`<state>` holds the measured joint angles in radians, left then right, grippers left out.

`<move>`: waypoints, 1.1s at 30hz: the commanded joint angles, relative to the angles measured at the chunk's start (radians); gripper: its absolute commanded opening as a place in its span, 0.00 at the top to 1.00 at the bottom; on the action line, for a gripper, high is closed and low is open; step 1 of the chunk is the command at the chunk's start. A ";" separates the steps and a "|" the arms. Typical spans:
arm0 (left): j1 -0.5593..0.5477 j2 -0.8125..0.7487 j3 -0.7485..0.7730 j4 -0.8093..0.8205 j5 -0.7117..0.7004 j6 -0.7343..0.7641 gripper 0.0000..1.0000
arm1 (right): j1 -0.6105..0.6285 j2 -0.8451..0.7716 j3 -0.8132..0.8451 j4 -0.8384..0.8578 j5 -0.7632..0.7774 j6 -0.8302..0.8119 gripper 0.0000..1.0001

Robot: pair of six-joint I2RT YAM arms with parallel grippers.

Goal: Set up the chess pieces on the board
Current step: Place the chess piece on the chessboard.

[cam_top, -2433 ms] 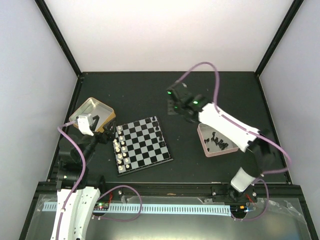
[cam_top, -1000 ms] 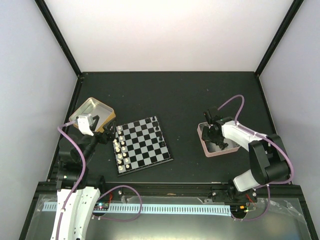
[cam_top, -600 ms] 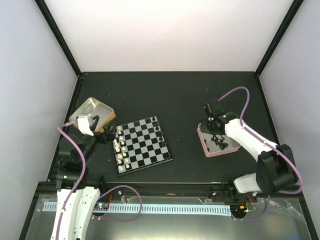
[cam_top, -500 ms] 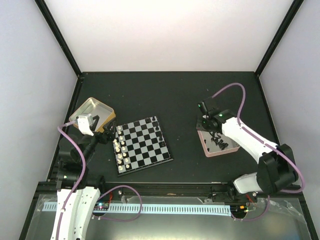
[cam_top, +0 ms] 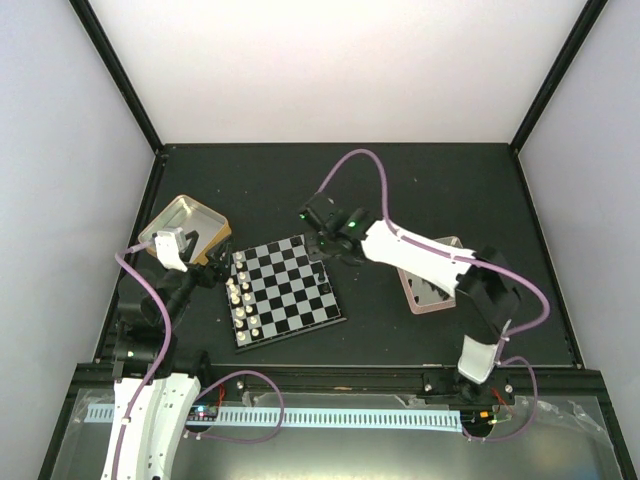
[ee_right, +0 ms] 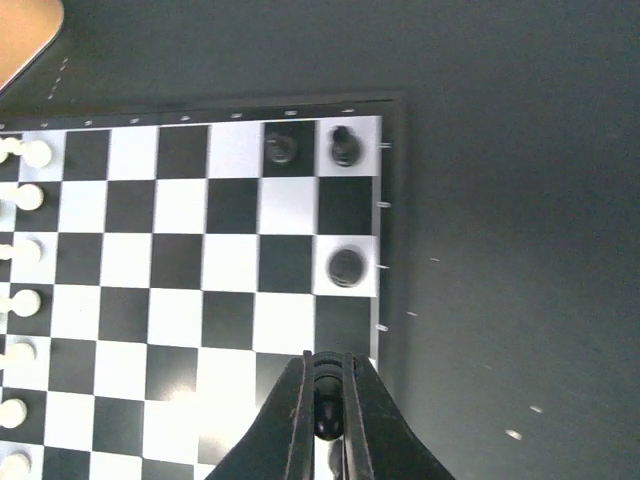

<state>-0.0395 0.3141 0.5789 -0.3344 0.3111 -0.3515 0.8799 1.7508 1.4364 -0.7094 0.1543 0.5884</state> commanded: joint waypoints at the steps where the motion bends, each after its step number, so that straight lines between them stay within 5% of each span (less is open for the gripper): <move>1: 0.008 -0.003 0.013 0.016 0.005 0.007 0.01 | 0.037 0.112 0.097 -0.016 0.031 0.001 0.94; 17: 0.008 -0.006 0.012 0.016 0.006 0.007 0.01 | 0.041 0.436 0.402 -0.088 -0.015 -0.053 0.92; 33: 0.007 -0.006 0.012 0.015 0.006 0.005 0.01 | 0.041 0.549 0.464 -0.111 0.026 -0.030 0.89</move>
<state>-0.0395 0.3141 0.5789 -0.3347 0.3111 -0.3515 0.9195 2.2719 1.8721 -0.8097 0.1558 0.5503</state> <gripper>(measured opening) 0.989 0.098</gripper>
